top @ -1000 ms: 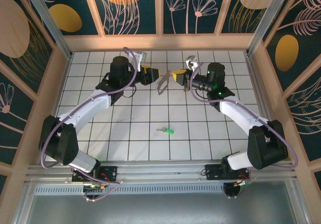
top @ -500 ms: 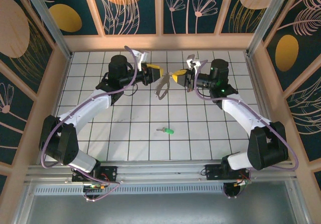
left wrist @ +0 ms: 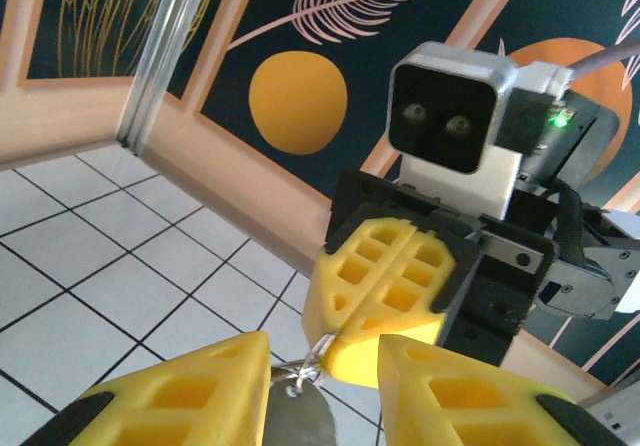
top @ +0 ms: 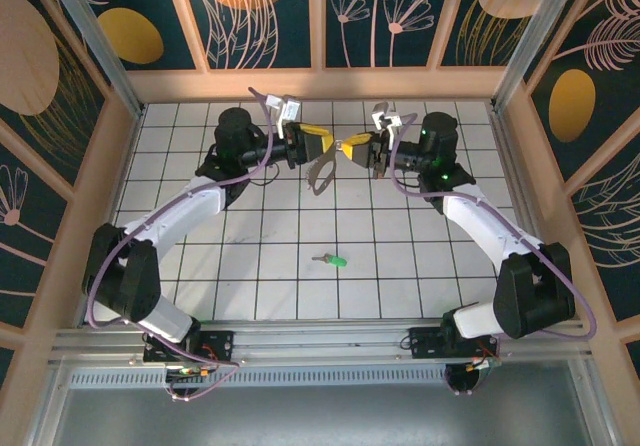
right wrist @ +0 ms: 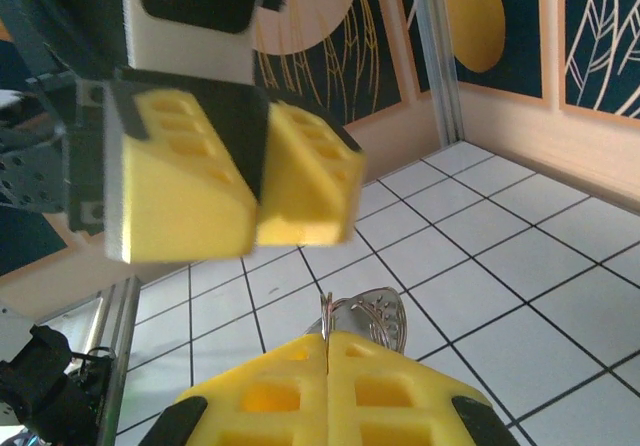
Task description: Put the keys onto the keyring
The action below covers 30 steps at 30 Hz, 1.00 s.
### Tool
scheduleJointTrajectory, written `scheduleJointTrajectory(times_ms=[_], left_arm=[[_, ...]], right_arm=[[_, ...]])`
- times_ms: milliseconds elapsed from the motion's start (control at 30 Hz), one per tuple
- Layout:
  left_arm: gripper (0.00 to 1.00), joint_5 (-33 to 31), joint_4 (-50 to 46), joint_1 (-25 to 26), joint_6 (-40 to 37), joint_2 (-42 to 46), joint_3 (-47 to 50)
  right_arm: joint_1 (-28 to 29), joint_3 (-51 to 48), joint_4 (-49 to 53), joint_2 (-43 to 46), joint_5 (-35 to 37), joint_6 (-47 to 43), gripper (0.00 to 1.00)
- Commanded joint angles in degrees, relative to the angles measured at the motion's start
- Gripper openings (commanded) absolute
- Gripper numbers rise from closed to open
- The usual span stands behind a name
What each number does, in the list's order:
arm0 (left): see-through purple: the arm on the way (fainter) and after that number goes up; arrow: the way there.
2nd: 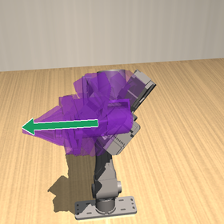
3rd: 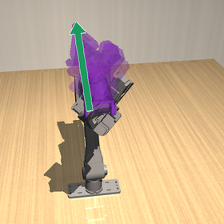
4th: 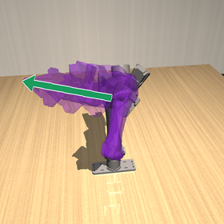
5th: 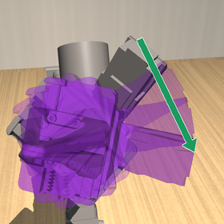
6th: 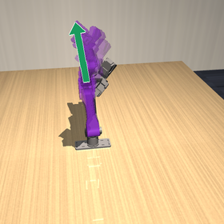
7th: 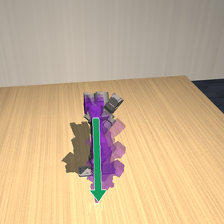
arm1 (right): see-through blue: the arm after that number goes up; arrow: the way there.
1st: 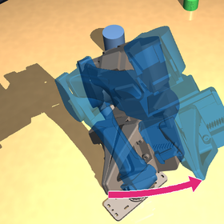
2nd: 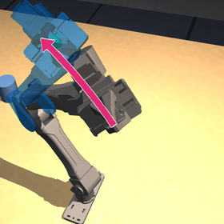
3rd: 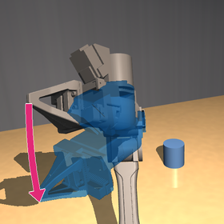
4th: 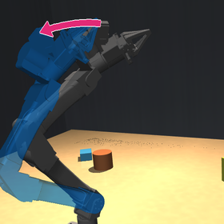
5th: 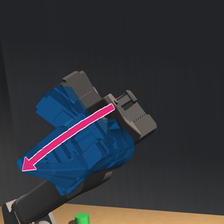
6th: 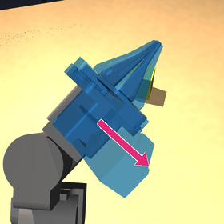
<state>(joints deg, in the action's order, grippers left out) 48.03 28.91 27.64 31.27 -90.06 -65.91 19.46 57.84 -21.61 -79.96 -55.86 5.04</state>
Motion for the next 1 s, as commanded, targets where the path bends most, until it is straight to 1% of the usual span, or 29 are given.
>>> scheduleJointTrajectory(times_ms=[0,33,167,200,300,433,533,600,667,767,967], left_arm=[[0.33,2.7,5.2,1.4,3.3,-2.6,-1.0],[0.34,2.5,5.8,1.8,3.8,-3.0,-1.1],[0.35,3.0,13.4,2.1,9.1,-4.0,1.0],[0.35,2.9,13.7,2.1,9.3,-3.9,1.3],[0.39,0.8,11.2,2.0,6.6,-2.2,1.7],[0.53,-3.0,5.7,1.6,1.4,1.5,1.5],[0.63,-5.5,3.4,0.6,-0.9,4.5,1.9],[0.67,-6.7,1.4,0.0,-2.8,6.2,2.0],[0.69,-7.3,-0.6,-0.5,-4.8,7.3,2.0],[0.69,-6.7,-2.5,-0.8,-6.6,7.4,1.7],[0.53,-1.9,-6.0,-0.9,-9.2,4.4,-0.2]], right_arm=[[1.8,2.6,-3.1,-0.3,-1.3,0.5,0.00],[2.1,2.4,-3.8,-0.5,-1.0,0.9,0.00],[2.7,2.1,-5.4,-0.9,0.1,1.7,0.00],[2.6,2.1,-5.3,-1.0,0.4,1.6,0.00],[2.5,2.4,-3.5,-0.8,1.3,0.4,0.00],[2.0,1.5,-2.5,-0.3,2.0,-0.4,0.00],[1.2,0.5,-3.4,0.4,2.0,0.1,0.00],[0.8,-0.1,-4.0,0.8,1.7,0.5,0.00],[0.7,-0.1,-3.9,1.1,1.7,0.4,0.00],[0.5,-0.1,-3.7,1.3,1.0,0.4,0.00],[0.5,1.0,-1.6,0.8,-1.6,-0.8,0.00]])
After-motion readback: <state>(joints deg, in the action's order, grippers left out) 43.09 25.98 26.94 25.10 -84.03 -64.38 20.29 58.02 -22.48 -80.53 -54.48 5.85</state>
